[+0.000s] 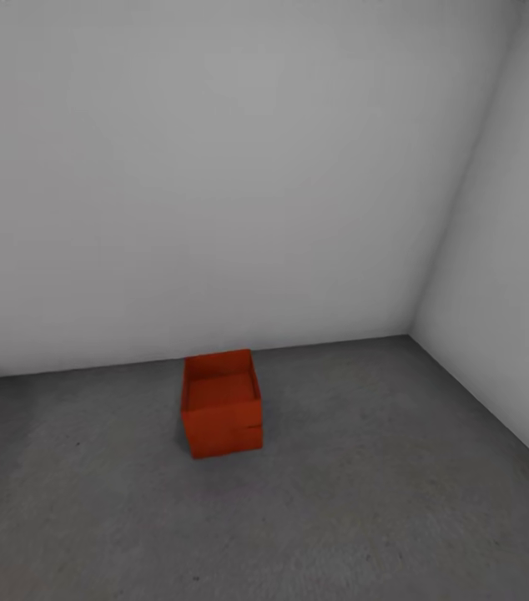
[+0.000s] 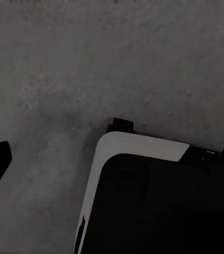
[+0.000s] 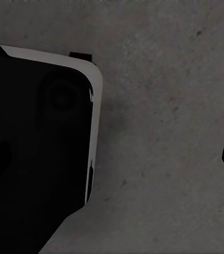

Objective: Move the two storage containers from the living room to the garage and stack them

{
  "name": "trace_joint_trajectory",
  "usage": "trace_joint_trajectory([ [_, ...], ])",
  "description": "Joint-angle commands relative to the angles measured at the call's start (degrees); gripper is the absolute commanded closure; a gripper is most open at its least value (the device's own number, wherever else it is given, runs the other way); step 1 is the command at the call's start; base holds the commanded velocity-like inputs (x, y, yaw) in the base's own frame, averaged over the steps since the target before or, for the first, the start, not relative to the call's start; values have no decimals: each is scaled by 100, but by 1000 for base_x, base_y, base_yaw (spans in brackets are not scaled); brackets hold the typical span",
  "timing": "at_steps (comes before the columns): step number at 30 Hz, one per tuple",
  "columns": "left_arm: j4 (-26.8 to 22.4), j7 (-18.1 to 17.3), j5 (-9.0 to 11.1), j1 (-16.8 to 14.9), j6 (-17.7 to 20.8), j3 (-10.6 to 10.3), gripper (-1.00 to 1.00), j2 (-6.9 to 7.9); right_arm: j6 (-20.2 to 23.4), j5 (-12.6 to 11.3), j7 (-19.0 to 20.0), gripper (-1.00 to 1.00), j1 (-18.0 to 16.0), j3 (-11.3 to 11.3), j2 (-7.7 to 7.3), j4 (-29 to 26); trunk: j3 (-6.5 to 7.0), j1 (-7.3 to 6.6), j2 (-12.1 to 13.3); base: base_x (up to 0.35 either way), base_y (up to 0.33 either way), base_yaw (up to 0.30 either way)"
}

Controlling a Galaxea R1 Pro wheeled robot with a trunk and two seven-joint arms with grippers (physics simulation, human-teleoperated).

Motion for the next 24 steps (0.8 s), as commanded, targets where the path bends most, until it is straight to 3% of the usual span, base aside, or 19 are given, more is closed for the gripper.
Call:
trace_joint_trajectory([
  [1,7,-17,59,-4,-19,-49,-100,1,-31,-40,-3,-100,-7,48,3,18,0,1,-6,0,0,-71],
  [24,7,-17,59,-4,-19,-50,-100,1,-31,-28,-3,-100,-7,51,6,16,147,1,-6,0,0,-57],
])
